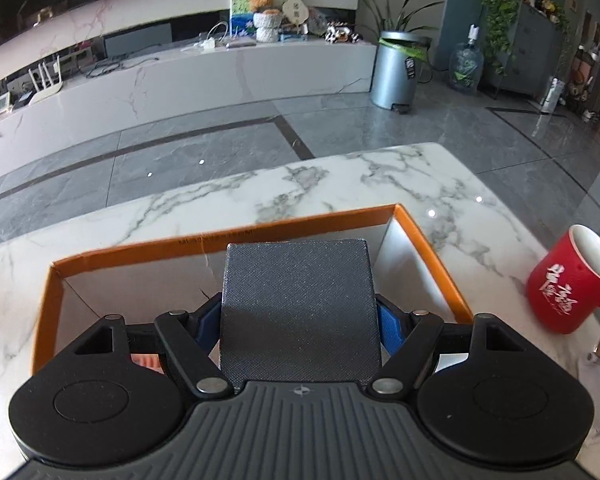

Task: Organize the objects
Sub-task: 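Carry the black square box into the shoebox with the left tool and release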

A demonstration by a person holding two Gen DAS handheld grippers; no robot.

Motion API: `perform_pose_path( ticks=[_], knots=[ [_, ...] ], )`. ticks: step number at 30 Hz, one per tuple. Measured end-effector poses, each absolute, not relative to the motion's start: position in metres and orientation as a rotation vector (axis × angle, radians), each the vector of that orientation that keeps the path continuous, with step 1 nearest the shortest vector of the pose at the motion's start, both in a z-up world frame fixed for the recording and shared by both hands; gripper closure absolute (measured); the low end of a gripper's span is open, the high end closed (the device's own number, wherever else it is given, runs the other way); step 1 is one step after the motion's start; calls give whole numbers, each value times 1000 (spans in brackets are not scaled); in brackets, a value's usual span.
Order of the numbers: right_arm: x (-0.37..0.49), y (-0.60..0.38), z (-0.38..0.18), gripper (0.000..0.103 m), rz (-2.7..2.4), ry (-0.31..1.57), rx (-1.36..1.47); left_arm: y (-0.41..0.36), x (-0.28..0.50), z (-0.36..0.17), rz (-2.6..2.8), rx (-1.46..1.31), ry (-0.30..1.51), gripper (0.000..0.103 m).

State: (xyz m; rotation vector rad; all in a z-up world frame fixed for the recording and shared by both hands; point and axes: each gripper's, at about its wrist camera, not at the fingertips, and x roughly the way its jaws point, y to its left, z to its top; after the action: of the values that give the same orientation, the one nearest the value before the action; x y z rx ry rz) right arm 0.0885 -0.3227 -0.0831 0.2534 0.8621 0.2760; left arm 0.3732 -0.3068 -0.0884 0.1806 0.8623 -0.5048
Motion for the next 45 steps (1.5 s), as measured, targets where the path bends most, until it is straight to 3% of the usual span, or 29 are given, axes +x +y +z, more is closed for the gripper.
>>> perform_pose_path(
  ticks=[16, 20, 25, 32, 45],
  knots=[
    [85, -333, -86, 1, 284, 857, 345, -310, 375, -103, -491, 185, 881, 11],
    [83, -332, -84, 1, 300, 849, 333, -307, 377, -104, -480, 178, 865, 0],
    [83, -334, -84, 1, 297, 857, 341, -305, 379, -104, -484, 180, 887, 0],
    [81, -338, -83, 1, 274, 847, 346, -308, 365, -97, -421, 297, 768, 0],
    [76, -334, -71, 1, 193, 775, 300, -277, 354, -71, -451, 177, 750, 0]
  ],
)
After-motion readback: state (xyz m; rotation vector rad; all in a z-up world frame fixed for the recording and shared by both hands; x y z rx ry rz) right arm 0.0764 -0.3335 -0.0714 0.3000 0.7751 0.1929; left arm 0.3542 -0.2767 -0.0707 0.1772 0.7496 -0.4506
